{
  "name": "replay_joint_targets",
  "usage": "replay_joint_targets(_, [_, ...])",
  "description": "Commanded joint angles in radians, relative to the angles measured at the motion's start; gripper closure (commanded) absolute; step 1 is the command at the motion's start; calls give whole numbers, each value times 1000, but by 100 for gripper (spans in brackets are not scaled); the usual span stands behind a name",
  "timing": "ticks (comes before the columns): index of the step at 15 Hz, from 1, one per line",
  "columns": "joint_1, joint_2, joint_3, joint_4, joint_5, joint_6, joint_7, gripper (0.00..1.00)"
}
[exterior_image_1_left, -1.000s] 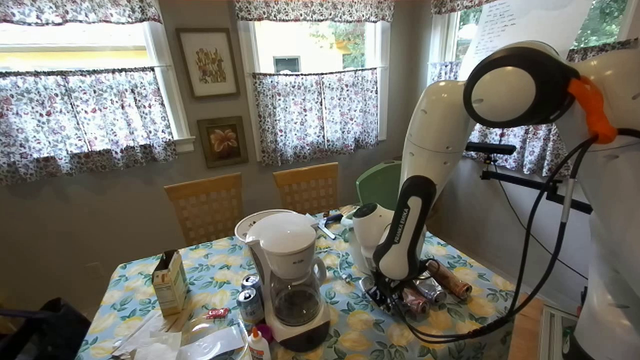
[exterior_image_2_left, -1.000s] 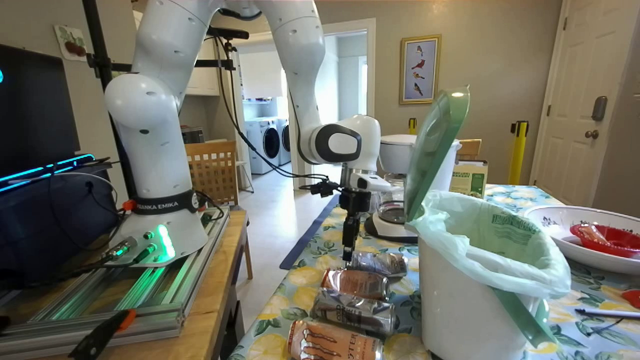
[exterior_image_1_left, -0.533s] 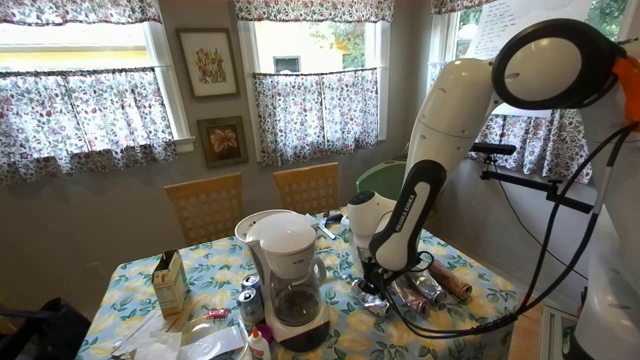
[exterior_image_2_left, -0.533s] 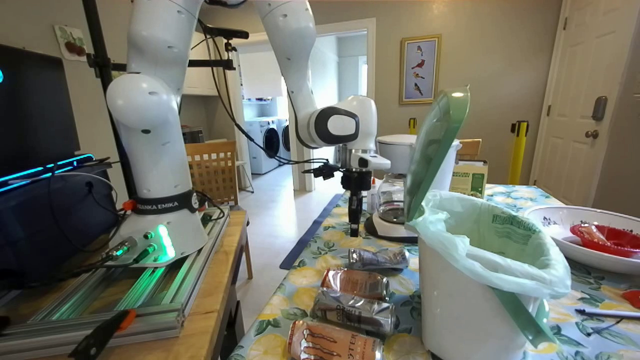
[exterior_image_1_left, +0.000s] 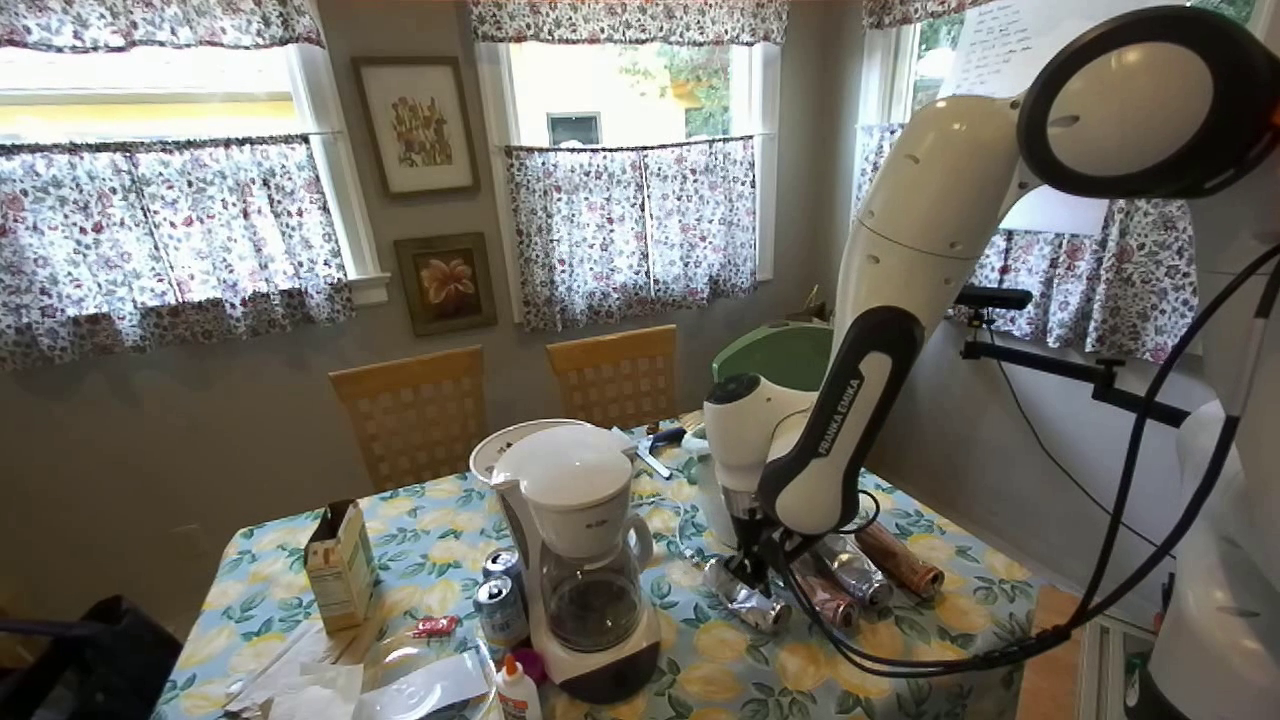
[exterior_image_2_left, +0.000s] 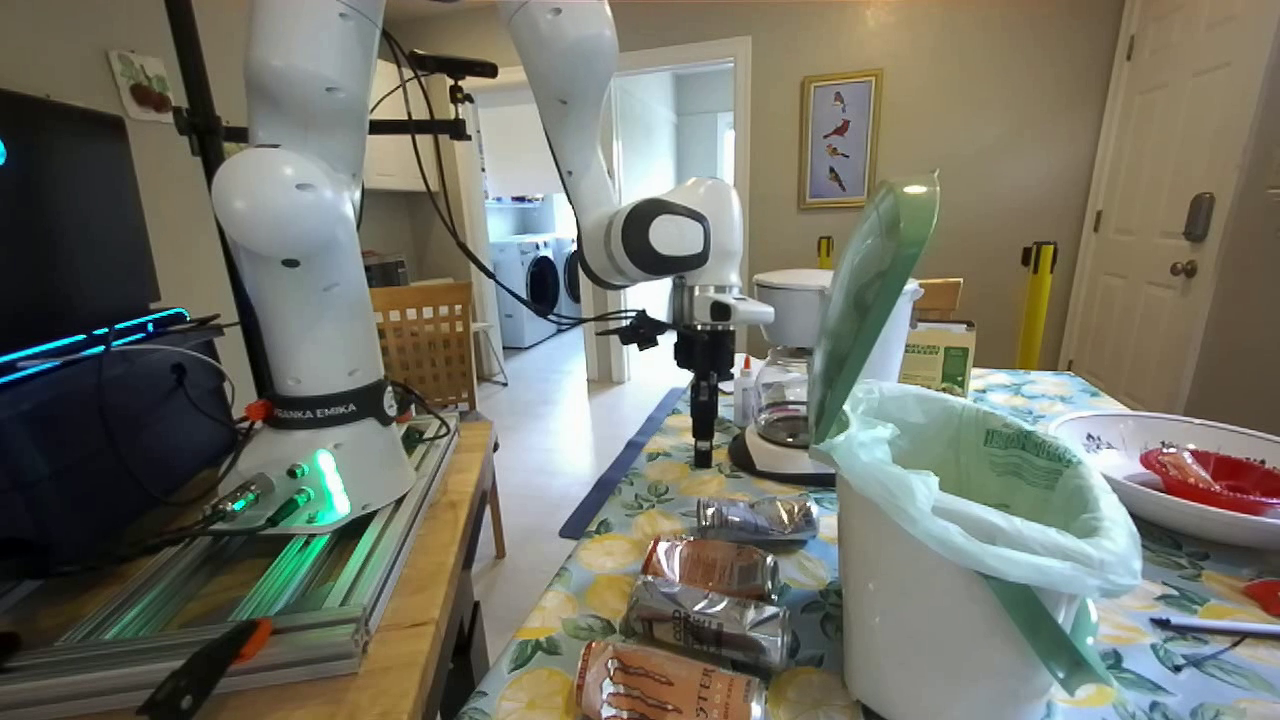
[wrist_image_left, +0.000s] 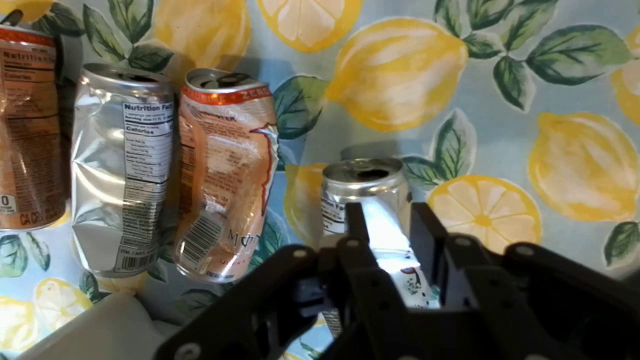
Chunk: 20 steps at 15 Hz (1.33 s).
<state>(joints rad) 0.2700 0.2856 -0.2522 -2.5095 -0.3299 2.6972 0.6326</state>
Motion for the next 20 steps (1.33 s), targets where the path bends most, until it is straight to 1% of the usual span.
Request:
replay_joint_targets(1, [-48, 6, -7, -46, -86, 86, -36, 39])
replay_joint_targets(3, [-47, 28, -37, -49, -139, 150, -30, 26])
replay_joint_targets(6, [-30, 67, -88, -43, -179, 251, -32, 4])
replay_joint_targets(7, [-28, 84, -100, -37, -170, 283, -45, 1])
replay_joint_targets(8, [-47, 95, -87, -35, -176, 310, -41, 0])
replay_joint_targets(10, [-64, 110, -68, -34, -148, 338, -63, 0])
replay_joint_targets(16, [-86, 153, -25, -11, -141, 318, -93, 0])
replay_joint_targets(20, [-120, 180, 12, 2, -142, 312, -142, 0])
